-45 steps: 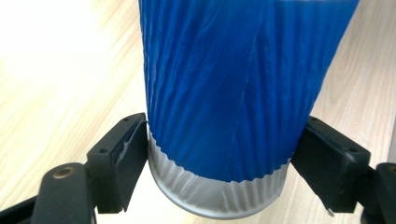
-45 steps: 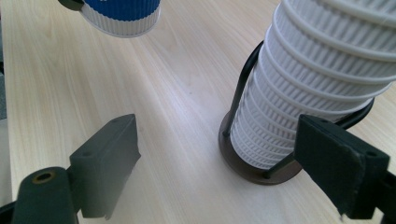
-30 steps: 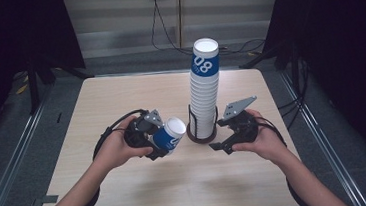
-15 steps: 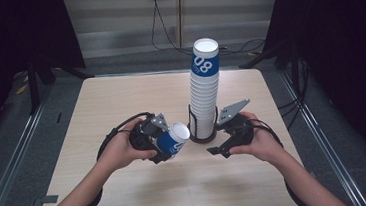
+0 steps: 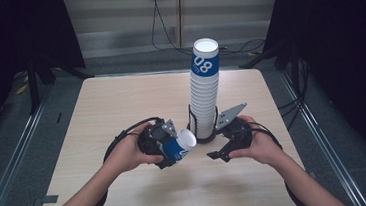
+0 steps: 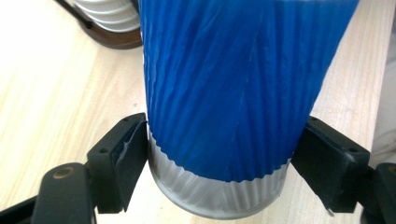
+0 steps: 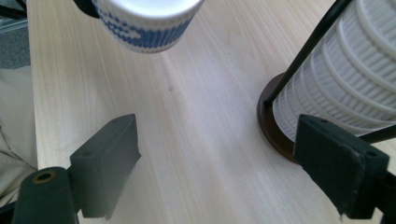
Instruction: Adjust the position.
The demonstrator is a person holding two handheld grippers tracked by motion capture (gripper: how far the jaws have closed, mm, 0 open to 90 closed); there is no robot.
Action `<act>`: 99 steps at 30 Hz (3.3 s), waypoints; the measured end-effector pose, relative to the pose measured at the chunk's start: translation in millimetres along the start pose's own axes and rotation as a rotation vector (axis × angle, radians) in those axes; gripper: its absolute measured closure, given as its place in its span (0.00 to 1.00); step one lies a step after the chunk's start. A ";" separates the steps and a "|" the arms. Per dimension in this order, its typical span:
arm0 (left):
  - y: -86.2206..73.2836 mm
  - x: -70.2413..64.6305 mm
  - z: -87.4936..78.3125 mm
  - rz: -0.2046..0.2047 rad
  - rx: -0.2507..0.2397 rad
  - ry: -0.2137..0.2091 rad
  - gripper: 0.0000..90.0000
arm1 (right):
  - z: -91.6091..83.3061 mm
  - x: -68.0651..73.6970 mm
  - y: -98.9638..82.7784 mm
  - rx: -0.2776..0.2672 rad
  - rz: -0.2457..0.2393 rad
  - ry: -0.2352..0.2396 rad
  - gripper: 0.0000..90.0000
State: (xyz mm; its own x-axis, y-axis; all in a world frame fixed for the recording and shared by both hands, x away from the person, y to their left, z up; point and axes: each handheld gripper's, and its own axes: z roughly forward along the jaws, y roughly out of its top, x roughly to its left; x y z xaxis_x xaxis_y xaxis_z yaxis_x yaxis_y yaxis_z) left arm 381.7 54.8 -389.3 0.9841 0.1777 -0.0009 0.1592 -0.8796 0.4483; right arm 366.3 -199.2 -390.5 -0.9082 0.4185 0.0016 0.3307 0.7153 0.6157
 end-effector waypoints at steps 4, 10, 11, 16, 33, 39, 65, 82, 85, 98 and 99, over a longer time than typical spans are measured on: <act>3.5 -4.0 4.1 0.015 0.024 -0.013 0.24 | 2.1 1.8 1.0 0.013 -0.021 0.008 0.15; 6.2 -6.7 8.4 0.034 0.050 -0.013 0.24 | 7.1 5.0 1.7 0.034 -0.054 0.026 0.16; 6.6 -7.3 9.6 0.040 0.052 -0.008 0.24 | 7.5 5.7 2.1 0.043 -0.057 0.022 0.16; 9.8 -10.5 13.6 0.058 0.083 -0.008 0.24 | 10.2 7.1 3.7 0.054 -0.071 0.024 0.16; 22.4 -16.8 23.7 0.102 0.128 -0.004 0.24 | 15.2 11.9 7.5 0.066 -0.089 0.044 0.16; 24.2 -17.4 26.3 0.112 0.141 0.006 0.24 | 17.5 13.2 9.2 0.080 -0.097 0.052 0.16; 29.8 -22.9 26.9 0.135 0.126 -0.005 0.24 | 28.5 20.2 19.5 0.050 -0.121 0.127 0.21; 19.2 -17.8 22.4 0.154 -0.037 0.024 0.20 | 24.4 16.5 10.5 0.022 -0.104 0.150 0.34; 17.3 -15.4 21.6 0.144 -0.045 0.010 0.20 | 22.9 17.2 8.9 0.022 -0.092 0.149 0.34; 5.4 -12.6 27.3 0.090 -0.071 -0.027 0.21 | 18.3 14.8 2.2 -0.008 -0.094 0.133 0.34; 4.7 -12.4 27.5 0.092 -0.068 -0.029 0.21 | 17.2 14.6 1.7 -0.007 -0.087 0.127 0.34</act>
State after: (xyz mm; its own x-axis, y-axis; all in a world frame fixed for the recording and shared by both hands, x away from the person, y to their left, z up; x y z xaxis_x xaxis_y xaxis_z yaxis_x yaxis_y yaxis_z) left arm 372.3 36.3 -411.7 0.9963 0.0841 0.0177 0.0635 -0.8594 0.5074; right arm 358.0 -182.3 -402.9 -0.9586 0.2808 0.0478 0.2483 0.7415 0.6233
